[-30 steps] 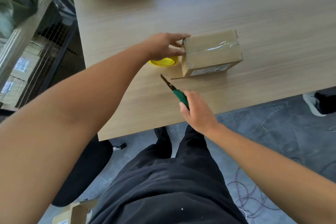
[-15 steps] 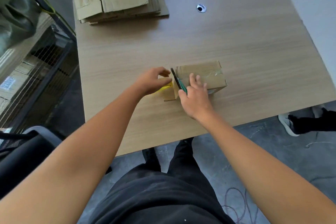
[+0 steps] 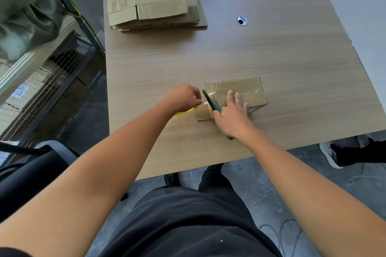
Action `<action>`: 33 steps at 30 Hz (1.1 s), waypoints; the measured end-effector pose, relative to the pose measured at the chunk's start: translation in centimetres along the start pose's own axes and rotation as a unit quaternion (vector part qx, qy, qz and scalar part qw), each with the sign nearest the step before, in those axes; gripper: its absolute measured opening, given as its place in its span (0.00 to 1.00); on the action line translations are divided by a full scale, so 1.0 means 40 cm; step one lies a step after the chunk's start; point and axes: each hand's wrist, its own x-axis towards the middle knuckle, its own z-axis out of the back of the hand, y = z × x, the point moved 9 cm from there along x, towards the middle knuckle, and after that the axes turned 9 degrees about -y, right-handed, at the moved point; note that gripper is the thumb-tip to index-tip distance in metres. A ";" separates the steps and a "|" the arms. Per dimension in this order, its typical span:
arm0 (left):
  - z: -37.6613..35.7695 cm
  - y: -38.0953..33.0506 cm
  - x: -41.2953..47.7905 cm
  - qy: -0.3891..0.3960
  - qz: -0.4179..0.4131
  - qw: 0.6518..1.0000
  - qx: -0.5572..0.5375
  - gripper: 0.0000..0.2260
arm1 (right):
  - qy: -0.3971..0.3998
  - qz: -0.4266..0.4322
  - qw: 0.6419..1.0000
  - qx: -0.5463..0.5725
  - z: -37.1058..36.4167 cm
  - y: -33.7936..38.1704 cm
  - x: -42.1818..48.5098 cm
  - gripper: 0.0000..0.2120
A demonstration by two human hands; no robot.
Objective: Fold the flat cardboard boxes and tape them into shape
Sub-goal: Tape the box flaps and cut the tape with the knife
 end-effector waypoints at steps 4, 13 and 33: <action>0.026 -0.020 -0.026 -0.040 -0.048 0.995 0.082 0.04 | 0.051 -0.006 0.996 -0.068 -0.023 0.001 -0.009 0.26; 0.129 0.023 0.018 -0.008 -0.118 0.993 0.006 0.02 | -0.115 -0.093 0.947 0.285 0.050 -0.066 -0.046 0.33; -0.056 -0.044 -0.145 0.156 -0.060 0.937 -0.306 0.11 | -0.373 0.117 0.903 0.181 0.023 -0.112 -0.089 0.17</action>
